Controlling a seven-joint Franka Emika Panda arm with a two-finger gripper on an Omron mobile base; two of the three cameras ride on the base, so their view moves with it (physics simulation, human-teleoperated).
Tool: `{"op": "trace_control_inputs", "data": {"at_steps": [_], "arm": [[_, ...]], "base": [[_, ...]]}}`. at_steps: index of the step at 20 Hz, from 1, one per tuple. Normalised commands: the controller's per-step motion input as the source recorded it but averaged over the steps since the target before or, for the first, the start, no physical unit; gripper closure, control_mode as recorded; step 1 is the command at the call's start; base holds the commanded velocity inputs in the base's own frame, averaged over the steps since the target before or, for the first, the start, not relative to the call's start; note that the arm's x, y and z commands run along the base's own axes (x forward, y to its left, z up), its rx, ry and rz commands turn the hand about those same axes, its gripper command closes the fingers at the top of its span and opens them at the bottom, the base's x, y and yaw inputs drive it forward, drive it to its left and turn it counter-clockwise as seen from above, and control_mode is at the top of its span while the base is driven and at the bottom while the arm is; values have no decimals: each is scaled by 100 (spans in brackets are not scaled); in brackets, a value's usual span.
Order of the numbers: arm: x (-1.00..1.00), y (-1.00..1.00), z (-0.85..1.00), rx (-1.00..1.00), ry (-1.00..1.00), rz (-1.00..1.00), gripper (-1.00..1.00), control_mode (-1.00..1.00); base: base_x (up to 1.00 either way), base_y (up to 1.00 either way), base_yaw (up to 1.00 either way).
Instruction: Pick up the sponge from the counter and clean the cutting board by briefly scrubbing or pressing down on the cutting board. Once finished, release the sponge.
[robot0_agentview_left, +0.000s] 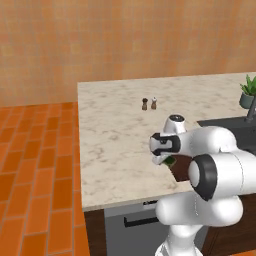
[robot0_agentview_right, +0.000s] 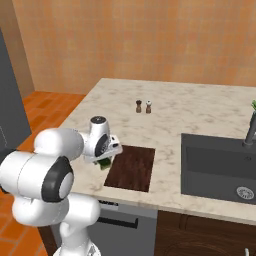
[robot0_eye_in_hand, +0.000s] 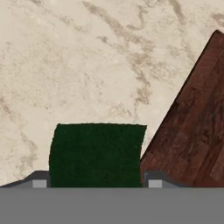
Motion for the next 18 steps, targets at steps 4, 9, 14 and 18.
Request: {"op": "trace_control_inputs", "data": {"at_steps": [4,9,14,18], "arm": [[63,-16,6,0,-1,-1,100,-100],[69,-6,6,0,0,0,100,-100],[43,-24,-4,0,-2,-1,100,-100],[42,-25,-6,2,-2,0,100,-100]], "base": [[0,0,0],[0,0,0],[0,0,0],[0,0,0]]}}
